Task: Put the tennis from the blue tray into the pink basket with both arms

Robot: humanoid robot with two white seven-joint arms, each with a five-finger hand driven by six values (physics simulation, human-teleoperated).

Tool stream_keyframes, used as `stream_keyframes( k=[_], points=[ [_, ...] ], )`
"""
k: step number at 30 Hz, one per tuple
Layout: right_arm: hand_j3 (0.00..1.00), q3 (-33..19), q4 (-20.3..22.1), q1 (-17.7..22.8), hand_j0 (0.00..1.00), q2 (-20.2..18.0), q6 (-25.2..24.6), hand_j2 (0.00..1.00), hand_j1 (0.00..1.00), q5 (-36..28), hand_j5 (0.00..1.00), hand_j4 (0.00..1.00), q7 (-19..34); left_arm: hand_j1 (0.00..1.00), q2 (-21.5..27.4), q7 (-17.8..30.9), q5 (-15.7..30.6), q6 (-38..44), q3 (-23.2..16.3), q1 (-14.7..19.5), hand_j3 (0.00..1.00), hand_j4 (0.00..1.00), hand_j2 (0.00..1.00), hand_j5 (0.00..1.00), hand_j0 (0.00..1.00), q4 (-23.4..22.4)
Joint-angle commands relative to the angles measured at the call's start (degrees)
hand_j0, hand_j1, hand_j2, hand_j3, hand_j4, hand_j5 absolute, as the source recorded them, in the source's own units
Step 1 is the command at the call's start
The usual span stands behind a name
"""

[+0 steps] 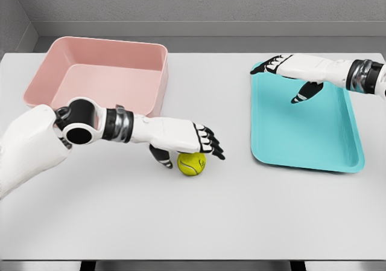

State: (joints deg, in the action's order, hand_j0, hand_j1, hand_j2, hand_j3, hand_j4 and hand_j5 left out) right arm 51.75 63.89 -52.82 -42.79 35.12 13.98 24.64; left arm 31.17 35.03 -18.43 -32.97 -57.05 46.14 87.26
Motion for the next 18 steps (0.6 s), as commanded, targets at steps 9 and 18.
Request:
stream_keyframes(
  k=[9,18],
  points=[
    [1.00,-0.16,0.01,0.09,1.00,0.08,-0.12,1.00,1.00,-0.36,1.00,1.00,-0.03,1.00,-0.32,-0.03,0.23,0.10,0.10,-0.26,1.00,1.00,1.00,1.00,1.00,-1.03],
    [1.00,-0.16,0.01,0.09,1.00,0.16,-0.12,1.00,1.00,-0.36,1.00,1.00,0.06,1.00,-0.41,-0.03,-0.56,0.10,0.01,-1.14,1.00,1.00,1.00,1.00,1.00,-1.83]
  ],
)
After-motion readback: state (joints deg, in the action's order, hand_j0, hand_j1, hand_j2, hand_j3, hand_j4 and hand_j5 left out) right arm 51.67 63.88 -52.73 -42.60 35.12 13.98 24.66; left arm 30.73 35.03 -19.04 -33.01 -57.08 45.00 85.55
